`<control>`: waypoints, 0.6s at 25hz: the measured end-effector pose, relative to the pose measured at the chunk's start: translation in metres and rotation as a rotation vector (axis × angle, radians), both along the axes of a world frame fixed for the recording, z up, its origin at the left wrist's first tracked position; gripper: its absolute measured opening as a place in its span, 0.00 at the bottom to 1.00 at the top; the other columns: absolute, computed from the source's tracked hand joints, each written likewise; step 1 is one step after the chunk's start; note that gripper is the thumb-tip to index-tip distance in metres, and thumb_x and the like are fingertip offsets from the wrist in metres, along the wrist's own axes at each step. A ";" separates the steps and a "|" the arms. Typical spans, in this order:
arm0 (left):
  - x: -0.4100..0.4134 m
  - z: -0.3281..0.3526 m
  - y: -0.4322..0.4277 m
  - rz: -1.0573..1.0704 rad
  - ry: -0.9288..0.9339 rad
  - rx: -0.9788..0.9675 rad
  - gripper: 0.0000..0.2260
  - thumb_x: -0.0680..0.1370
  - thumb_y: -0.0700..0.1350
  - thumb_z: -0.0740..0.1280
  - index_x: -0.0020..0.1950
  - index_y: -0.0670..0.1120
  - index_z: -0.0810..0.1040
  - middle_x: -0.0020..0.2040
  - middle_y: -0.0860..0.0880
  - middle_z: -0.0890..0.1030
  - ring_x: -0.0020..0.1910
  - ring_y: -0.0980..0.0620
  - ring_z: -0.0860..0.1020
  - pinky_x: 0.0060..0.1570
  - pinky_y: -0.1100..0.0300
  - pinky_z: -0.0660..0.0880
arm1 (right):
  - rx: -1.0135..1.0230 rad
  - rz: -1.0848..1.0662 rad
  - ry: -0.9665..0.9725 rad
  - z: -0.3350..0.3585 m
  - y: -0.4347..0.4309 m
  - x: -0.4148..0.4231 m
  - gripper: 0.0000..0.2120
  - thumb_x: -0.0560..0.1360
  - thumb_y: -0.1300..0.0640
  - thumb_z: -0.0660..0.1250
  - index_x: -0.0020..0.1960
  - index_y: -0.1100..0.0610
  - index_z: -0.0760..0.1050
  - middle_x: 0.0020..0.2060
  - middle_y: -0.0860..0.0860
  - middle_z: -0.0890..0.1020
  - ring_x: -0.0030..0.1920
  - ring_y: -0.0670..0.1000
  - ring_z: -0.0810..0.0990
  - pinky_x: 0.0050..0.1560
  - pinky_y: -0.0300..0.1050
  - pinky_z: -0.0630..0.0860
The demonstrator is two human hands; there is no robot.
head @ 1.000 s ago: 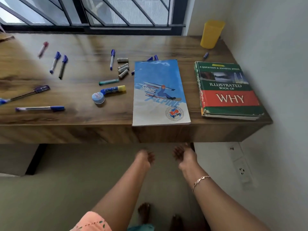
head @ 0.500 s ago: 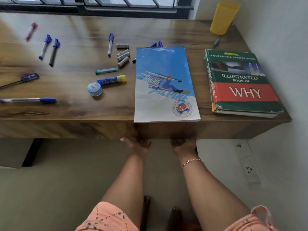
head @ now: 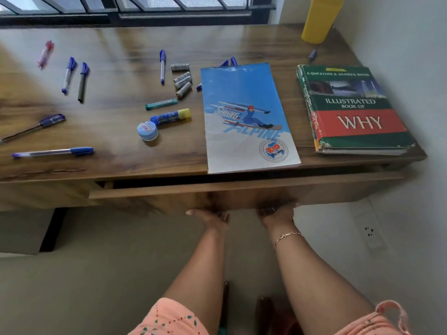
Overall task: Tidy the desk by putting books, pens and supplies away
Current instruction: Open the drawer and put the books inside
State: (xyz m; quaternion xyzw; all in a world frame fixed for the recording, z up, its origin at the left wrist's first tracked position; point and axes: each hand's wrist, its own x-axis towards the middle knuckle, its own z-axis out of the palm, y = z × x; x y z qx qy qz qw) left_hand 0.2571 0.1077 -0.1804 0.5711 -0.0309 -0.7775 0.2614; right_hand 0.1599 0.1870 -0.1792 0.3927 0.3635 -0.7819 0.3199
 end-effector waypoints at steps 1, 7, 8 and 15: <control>0.007 -0.002 0.006 0.003 -0.007 0.013 0.40 0.74 0.69 0.32 0.74 0.49 0.63 0.72 0.44 0.67 0.70 0.45 0.67 0.68 0.52 0.62 | 0.002 -0.016 -0.012 0.002 0.005 0.008 0.32 0.76 0.34 0.48 0.68 0.54 0.68 0.67 0.54 0.71 0.66 0.57 0.71 0.67 0.55 0.68; 0.040 -0.001 0.043 0.089 0.048 0.072 0.39 0.74 0.70 0.35 0.72 0.50 0.67 0.70 0.44 0.71 0.68 0.42 0.69 0.65 0.48 0.66 | 0.021 -0.046 -0.089 0.016 0.041 0.044 0.34 0.75 0.32 0.46 0.74 0.51 0.59 0.73 0.52 0.62 0.73 0.57 0.61 0.73 0.55 0.58; 0.045 0.001 0.050 0.102 0.049 0.064 0.39 0.75 0.69 0.35 0.71 0.50 0.68 0.69 0.44 0.72 0.68 0.42 0.70 0.65 0.47 0.67 | 0.031 -0.035 -0.088 0.017 0.048 0.049 0.32 0.76 0.33 0.47 0.73 0.49 0.59 0.74 0.52 0.62 0.73 0.58 0.60 0.73 0.54 0.57; 0.087 0.006 0.098 0.126 0.054 0.076 0.39 0.74 0.71 0.35 0.70 0.51 0.70 0.68 0.46 0.74 0.67 0.42 0.72 0.64 0.46 0.69 | 0.011 0.030 -0.125 0.013 0.106 0.077 0.34 0.76 0.33 0.41 0.71 0.52 0.65 0.71 0.52 0.68 0.70 0.58 0.66 0.71 0.57 0.61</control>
